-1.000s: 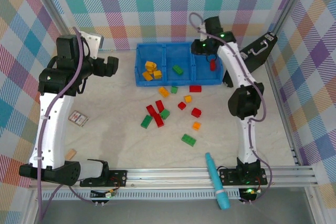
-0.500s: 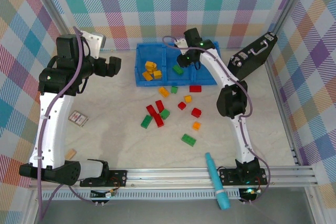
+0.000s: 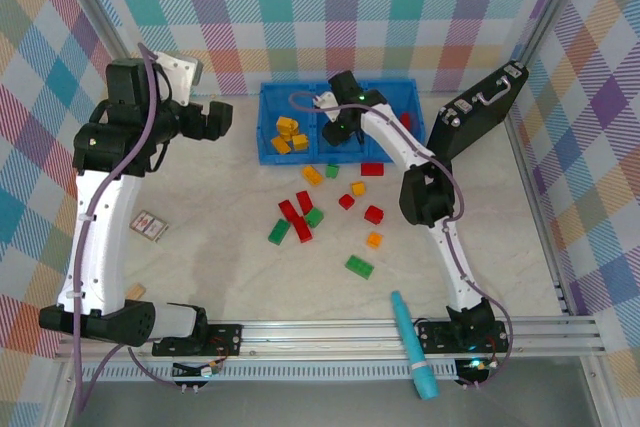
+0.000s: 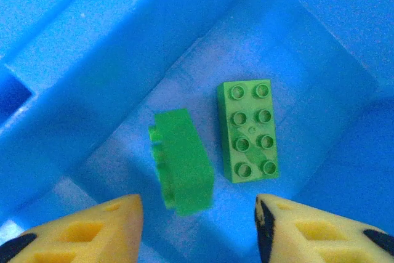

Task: Sort the legos into containers by color
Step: Place the lego in the container, then pick up the lego from the bottom-center of the table.

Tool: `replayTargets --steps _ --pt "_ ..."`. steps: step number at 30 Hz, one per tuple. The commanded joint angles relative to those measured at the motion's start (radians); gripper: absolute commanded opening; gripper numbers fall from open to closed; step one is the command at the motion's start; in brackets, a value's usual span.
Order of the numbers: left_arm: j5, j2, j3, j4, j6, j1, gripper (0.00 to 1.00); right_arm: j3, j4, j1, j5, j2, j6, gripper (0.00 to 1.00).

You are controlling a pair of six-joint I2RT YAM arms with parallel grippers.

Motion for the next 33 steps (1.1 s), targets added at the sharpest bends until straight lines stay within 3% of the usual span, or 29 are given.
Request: replayTargets --steps 1,6,13,20,26,33 --pt "0.035 0.004 0.045 0.007 -0.016 0.011 1.0 0.029 -0.026 -0.005 -0.012 -0.082 0.008 0.56" --pt "0.044 -0.003 0.045 0.012 -0.02 0.012 1.0 -0.107 -0.044 0.008 -0.042 -0.273 0.022 0.58" --pt "0.084 -0.017 0.017 0.03 -0.034 0.012 1.0 -0.588 -0.067 0.07 -0.073 -0.664 0.077 0.6" --pt "0.118 -0.022 0.027 0.032 -0.036 0.012 1.0 -1.028 -0.106 0.248 -0.057 -1.0 0.371 0.61" --pt "0.15 -0.026 -0.009 0.054 -0.065 0.012 1.0 -1.287 -0.066 0.37 -0.096 -1.107 0.537 0.67" --pt "0.16 -0.049 -0.036 0.06 -0.072 0.012 1.0 -1.413 0.032 0.417 -0.093 -1.076 0.562 0.71"
